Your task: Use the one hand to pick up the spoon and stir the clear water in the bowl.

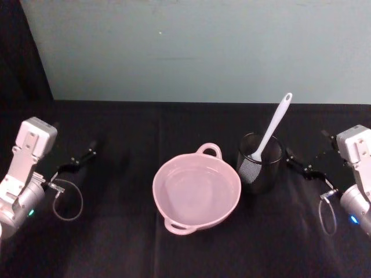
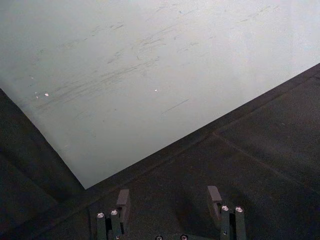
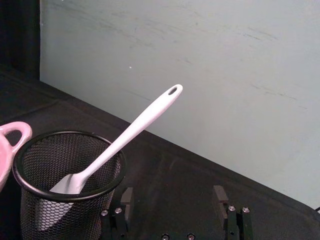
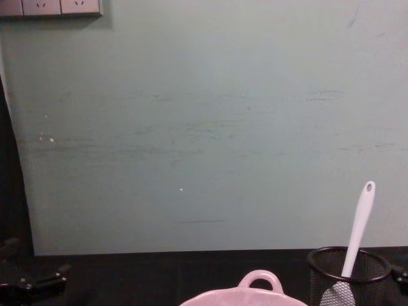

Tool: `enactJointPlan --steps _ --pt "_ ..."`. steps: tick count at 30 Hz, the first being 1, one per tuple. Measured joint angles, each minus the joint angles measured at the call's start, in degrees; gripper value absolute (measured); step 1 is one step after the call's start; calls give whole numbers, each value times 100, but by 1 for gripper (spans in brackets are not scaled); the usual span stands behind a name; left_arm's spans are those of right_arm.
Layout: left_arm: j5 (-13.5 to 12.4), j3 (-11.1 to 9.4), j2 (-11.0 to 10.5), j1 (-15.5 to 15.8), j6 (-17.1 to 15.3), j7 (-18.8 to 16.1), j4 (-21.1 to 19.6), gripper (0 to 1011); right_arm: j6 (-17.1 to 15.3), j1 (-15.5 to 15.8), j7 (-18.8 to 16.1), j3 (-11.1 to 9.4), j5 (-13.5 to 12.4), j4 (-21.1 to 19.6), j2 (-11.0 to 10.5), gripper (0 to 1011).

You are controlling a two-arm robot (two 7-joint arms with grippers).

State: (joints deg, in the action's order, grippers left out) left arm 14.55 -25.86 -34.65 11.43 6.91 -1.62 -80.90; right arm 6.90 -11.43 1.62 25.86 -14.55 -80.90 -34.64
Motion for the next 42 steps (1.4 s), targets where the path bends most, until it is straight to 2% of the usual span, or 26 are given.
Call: enactJointPlan --steps 8,12,16,17,22,29,30,31,32,35,38,42 --pt "0 0 0 0 0 0 0 1005 27 329 -7 -300 -165 -264 -75 1003" --pt "-1 0 0 0 0 0 0 1005 37 580 -88 -512 -397 -522 -164 1003" --pt "0 0 0 0 0 0 0 1005 67 836 -356 -785 -850 -787 -208 1003" --pt "0 0 0 0 0 0 0 1005 69 881 -480 -860 -1030 -831 -191 1003" --pt "0 0 0 0 0 0 0 1005 -12 867 -934 -990 -1572 -853 -66 1003" --pt "0 0 0 0 0 0 0 1005 -390 463 -1770 -1063 -2419 -452 292 1002" --pt "0 0 0 0 0 0 0 1005 -541 331 -2000 -1083 -2671 -311 399 1002" --pt "0 0 0 0 0 0 0 1005 -541 331 -2000 -1083 -2671 -311 399 1003" --pt "0 0 0 0 0 0 0 1005 -699 194 -2206 -1113 -2914 -147 508 1003" --pt "0 0 0 0 0 0 0 1005 -980 -95 -2551 -1160 -3304 211 708 1003" --pt "0 0 0 0 0 0 0 1005 -1216 -398 -2854 -1158 -3618 568 810 1003" --pt "0 0 0 0 0 0 0 1005 -1513 -727 -3202 -1108 -3936 938 845 1003"
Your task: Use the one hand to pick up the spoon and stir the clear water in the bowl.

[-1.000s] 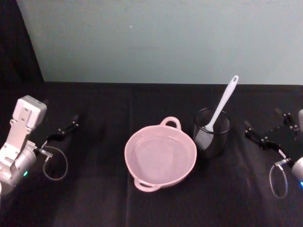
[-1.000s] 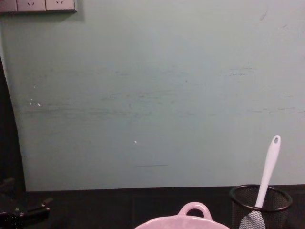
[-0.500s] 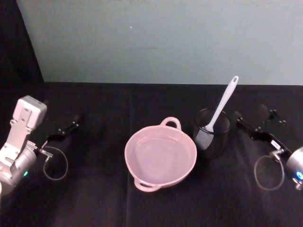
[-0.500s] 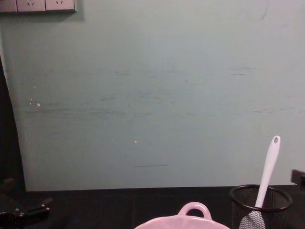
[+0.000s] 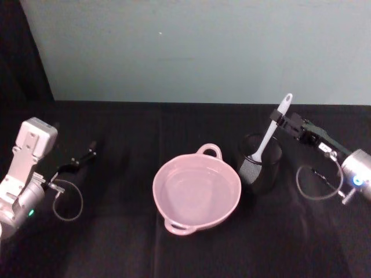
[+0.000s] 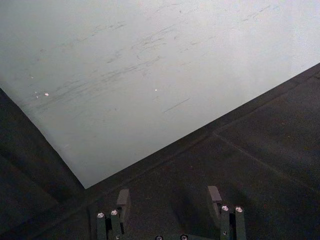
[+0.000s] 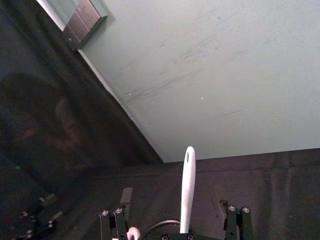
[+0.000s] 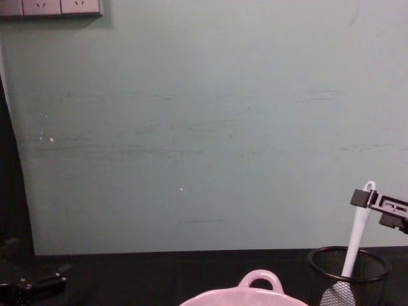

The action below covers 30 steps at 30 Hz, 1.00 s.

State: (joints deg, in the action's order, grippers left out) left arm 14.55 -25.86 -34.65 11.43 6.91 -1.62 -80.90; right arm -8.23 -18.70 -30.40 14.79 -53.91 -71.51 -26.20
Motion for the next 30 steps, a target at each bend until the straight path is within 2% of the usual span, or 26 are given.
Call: enactJointPlan --steps 5,11,21,25,26,29,30 --pt "0 0 0 0 0 0 0 1005 -442 -414 -305 108 -307 442 -4 1003" --pt "0 0 0 0 0 0 0 1005 -685 -640 -448 197 -520 670 4 1002" --pt "0 0 0 0 0 0 0 1005 -559 -687 -646 355 -595 736 -46 985" --pt "0 0 0 0 0 0 0 1005 -423 -732 -750 423 -611 819 -48 913" --pt "0 0 0 0 0 0 0 1005 -406 -739 -760 438 -614 832 -48 863" --pt "0 0 0 0 0 0 0 1005 -366 -778 -794 495 -630 878 -52 812" --pt "0 0 0 0 0 0 0 1005 -359 -785 -795 508 -635 884 -55 760"
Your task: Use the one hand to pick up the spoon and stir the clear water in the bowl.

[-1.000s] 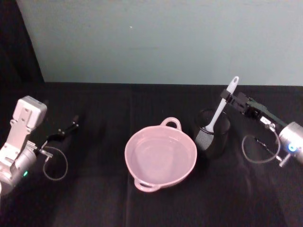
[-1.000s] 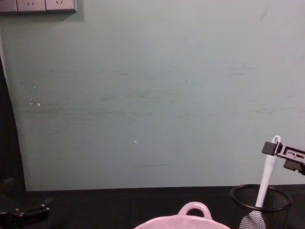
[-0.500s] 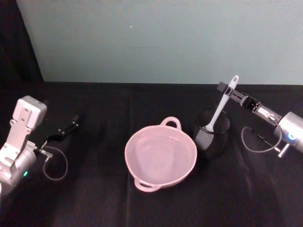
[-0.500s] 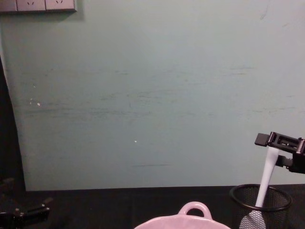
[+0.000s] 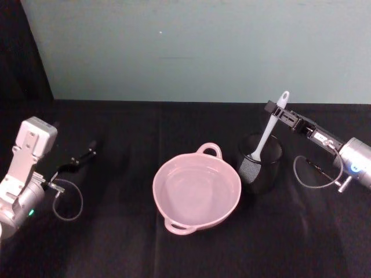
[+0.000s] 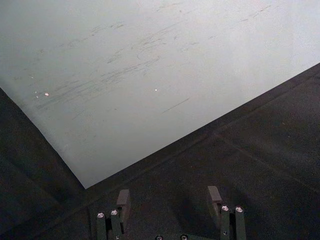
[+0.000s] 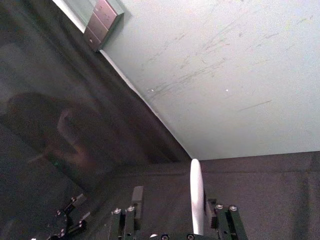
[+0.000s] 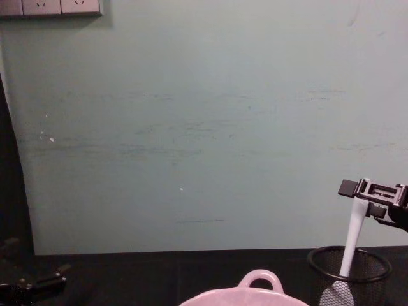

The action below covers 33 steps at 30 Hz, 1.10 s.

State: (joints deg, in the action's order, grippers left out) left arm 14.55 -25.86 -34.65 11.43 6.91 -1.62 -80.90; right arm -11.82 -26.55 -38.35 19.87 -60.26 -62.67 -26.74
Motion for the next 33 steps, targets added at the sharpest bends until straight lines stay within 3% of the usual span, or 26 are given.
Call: enactJointPlan --steps 8,14,17,21,27,33 --pt "0 0 0 0 0 0 0 1005 93 5 41 92 -27 -91 -84 520" --pt "0 0 0 0 0 0 0 1005 232 100 95 147 -33 -376 -231 336" --pt "0 -1 0 0 0 0 0 1005 366 156 140 195 44 -563 -338 198" --pt "0 0 0 0 0 0 0 1005 503 206 193 225 158 -727 -439 113" --pt "0 0 0 0 0 0 0 1005 713 272 266 277 406 -954 -575 111" --pt "0 0 0 0 0 0 0 1005 1044 427 494 283 991 -1609 -854 111"
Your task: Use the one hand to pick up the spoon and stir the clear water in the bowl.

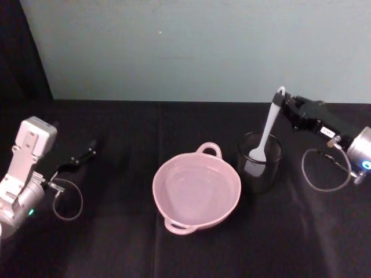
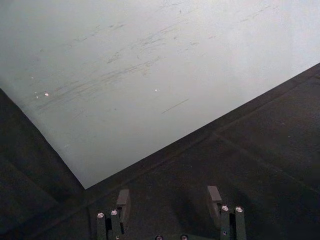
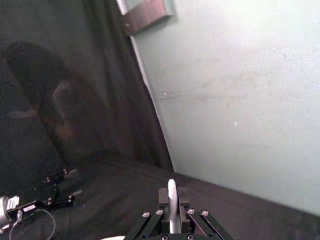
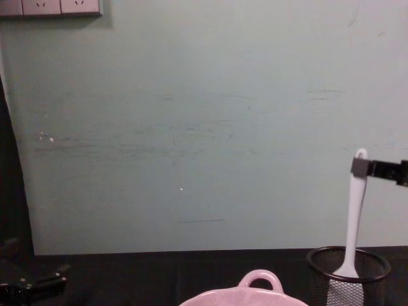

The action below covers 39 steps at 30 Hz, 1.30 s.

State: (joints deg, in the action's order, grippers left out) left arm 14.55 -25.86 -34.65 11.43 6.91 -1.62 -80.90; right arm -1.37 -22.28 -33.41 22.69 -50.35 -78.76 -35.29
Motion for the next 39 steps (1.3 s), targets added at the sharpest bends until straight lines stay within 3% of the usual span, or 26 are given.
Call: enactJointPlan --steps 16,24,39 --pt "0 0 0 0 0 0 0 1005 -107 143 181 -309 446 -1383 -439 111" --pt "0 0 0 0 0 0 0 1005 -209 83 224 -357 537 -1583 -485 111" --pt "0 0 0 0 0 0 0 1005 -212 84 221 -357 534 -1573 -483 111"
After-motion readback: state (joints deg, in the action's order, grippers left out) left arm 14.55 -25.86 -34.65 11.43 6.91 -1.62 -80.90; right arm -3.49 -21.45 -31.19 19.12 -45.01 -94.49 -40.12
